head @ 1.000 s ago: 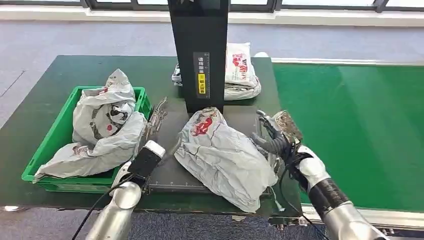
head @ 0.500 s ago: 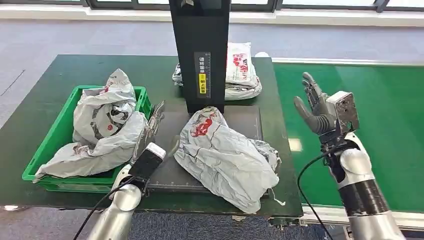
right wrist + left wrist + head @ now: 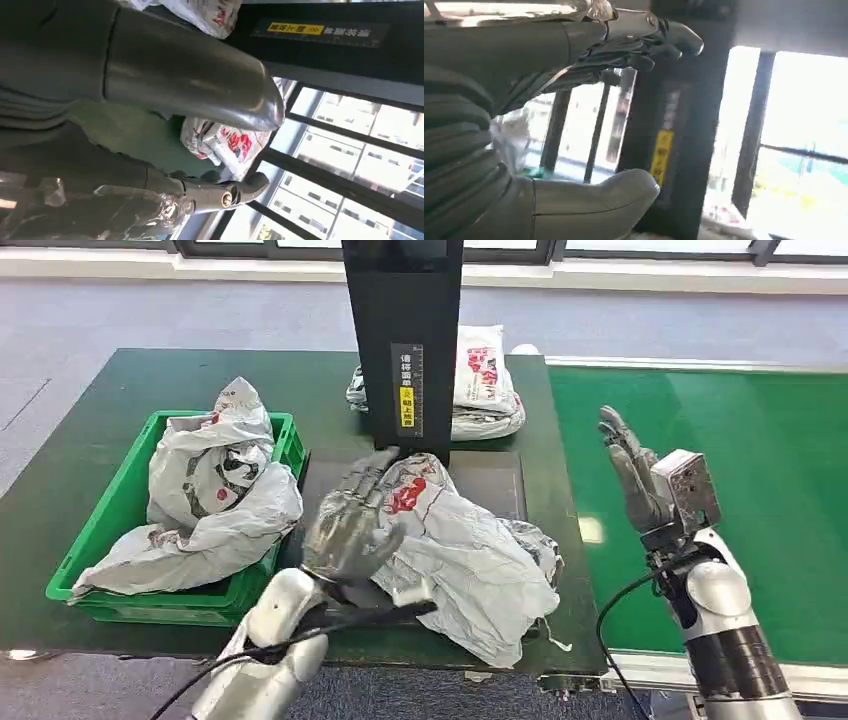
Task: Moved the parcel from conveyor to table for the left to box.
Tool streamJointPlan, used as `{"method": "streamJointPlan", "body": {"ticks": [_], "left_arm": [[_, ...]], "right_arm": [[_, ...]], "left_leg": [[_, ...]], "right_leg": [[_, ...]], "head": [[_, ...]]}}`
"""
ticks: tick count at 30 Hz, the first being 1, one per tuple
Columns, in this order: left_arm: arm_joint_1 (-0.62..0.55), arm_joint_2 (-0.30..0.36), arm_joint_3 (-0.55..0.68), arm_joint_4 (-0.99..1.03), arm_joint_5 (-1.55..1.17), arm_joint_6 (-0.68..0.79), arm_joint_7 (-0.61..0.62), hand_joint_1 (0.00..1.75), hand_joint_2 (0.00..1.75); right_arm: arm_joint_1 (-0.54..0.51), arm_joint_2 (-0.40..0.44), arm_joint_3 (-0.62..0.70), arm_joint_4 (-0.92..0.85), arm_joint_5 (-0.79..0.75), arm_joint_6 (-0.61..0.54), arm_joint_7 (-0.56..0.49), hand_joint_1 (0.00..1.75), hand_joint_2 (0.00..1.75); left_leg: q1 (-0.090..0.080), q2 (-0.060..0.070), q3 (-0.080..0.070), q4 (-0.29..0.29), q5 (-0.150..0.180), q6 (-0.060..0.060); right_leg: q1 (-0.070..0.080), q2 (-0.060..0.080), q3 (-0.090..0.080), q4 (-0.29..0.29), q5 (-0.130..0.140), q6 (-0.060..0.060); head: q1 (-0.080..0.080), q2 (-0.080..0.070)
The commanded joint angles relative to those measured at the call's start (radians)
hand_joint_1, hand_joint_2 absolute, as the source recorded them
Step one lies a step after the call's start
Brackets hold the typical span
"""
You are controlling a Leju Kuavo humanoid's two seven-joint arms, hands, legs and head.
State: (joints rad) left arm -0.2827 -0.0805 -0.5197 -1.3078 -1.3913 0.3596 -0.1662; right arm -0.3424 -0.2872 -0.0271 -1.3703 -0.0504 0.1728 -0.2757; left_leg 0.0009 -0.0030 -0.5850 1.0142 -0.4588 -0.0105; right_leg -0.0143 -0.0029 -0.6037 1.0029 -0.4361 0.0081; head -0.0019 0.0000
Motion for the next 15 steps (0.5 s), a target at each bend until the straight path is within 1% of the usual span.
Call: {"method": "streamJointPlan", "body": {"ticks": [1, 2, 4, 5, 6, 7, 8, 10, 11, 14, 15], "left_arm": [[-0.267, -0.026, -0.346, 0.267, -0.179, 0.021, 0.129, 0.00, 1.75], [-0.277, -0.034, -0.345, 0.278, -0.179, 0.017, 0.130, 0.00, 1.75], [-0.280, -0.038, -0.345, 0.279, -0.179, 0.016, 0.130, 0.00, 1.75], [-0.290, -0.038, -0.354, 0.294, -0.180, 0.016, 0.128, 0.00, 1.75], [-0.336, -0.037, -0.412, 0.337, -0.180, -0.003, 0.156, 0.00, 1.75], [-0.352, -0.053, -0.413, 0.371, -0.180, -0.015, 0.149, 0.00, 1.75], [-0.367, -0.075, -0.416, 0.427, -0.170, -0.042, 0.112, 0.00, 1.75], [-0.388, -0.102, -0.423, 0.506, -0.160, -0.044, 0.071, 0.00, 1.75], [-0.391, -0.108, -0.422, 0.522, -0.158, -0.035, 0.069, 0.00, 1.75], [-0.398, -0.118, -0.422, 0.554, -0.138, -0.041, 0.041, 0.00, 1.75], [-0.407, -0.129, -0.428, 0.588, -0.098, -0.095, -0.023, 0.00, 1.75]], "right_arm": [[0.108, 0.038, -0.058, 0.023, -0.003, 0.031, -0.008, 0.00, 0.00], [0.113, 0.034, -0.061, 0.018, -0.007, 0.033, -0.007, 0.00, 0.00], [0.114, 0.033, -0.063, 0.018, -0.009, 0.034, -0.007, 0.00, 0.00], [0.116, 0.028, -0.063, 0.011, -0.014, 0.040, -0.004, 0.00, 1.75], [0.137, 0.013, -0.061, -0.013, -0.027, 0.049, 0.002, 0.00, 1.75], [0.161, 0.001, -0.062, -0.033, -0.039, 0.056, 0.004, 0.00, 1.75], [0.192, -0.010, -0.059, -0.057, -0.052, 0.069, 0.004, 0.00, 1.75], [0.229, -0.016, -0.062, -0.081, -0.060, 0.071, 0.000, 0.00, 1.75], [0.238, -0.016, -0.063, -0.085, -0.063, 0.072, -0.003, 0.00, 1.75], [0.239, -0.017, -0.059, -0.086, -0.064, 0.071, -0.005, 0.00, 1.75], [0.244, -0.017, -0.058, -0.088, -0.068, 0.070, -0.008, 0.00, 1.75]], "left_leg": [[0.001, -0.004, 0.000, -0.001, 0.001, 0.000], [0.001, -0.006, 0.000, -0.001, 0.002, 0.000], [0.001, -0.005, 0.000, 0.000, 0.001, 0.000], [0.001, -0.005, 0.000, 0.000, 0.001, 0.000], [0.000, -0.003, 0.000, 0.000, 0.001, 0.000], [0.001, -0.003, 0.001, -0.002, 0.001, 0.000], [0.001, -0.004, 0.000, 0.000, 0.001, 0.000], [0.001, -0.005, 0.000, 0.000, 0.001, 0.000], [0.001, -0.008, 0.001, -0.001, 0.002, 0.000], [0.000, -0.003, 0.000, 0.000, 0.000, 0.000], [0.000, -0.002, 0.001, -0.001, 0.000, 0.000]], "right_leg": [[0.001, -0.003, 0.002, -0.001, 0.000, 0.000], [0.001, -0.006, 0.003, -0.002, 0.000, -0.001], [0.001, -0.005, 0.002, -0.001, 0.000, 0.000], [0.001, -0.005, 0.002, -0.002, 0.000, 0.000], [0.001, -0.003, 0.002, -0.001, 0.000, 0.000], [0.001, -0.003, 0.003, -0.003, 0.001, 0.000], [0.001, -0.004, 0.002, -0.001, 0.000, 0.000], [0.001, -0.005, 0.002, -0.001, 0.000, 0.000], [0.001, -0.008, 0.004, -0.003, 0.000, 0.000], [0.000, -0.003, 0.002, -0.001, 0.000, 0.001], [0.001, -0.002, 0.003, -0.002, 0.000, 0.000]], "head": [[0.000, 0.000], [0.000, 0.000], [0.000, 0.000], [0.000, 0.000], [0.000, 0.000], [0.000, 0.000], [0.000, 0.000], [0.000, 0.000], [0.000, 0.000], [0.000, 0.000], [0.000, 0.000]]}}
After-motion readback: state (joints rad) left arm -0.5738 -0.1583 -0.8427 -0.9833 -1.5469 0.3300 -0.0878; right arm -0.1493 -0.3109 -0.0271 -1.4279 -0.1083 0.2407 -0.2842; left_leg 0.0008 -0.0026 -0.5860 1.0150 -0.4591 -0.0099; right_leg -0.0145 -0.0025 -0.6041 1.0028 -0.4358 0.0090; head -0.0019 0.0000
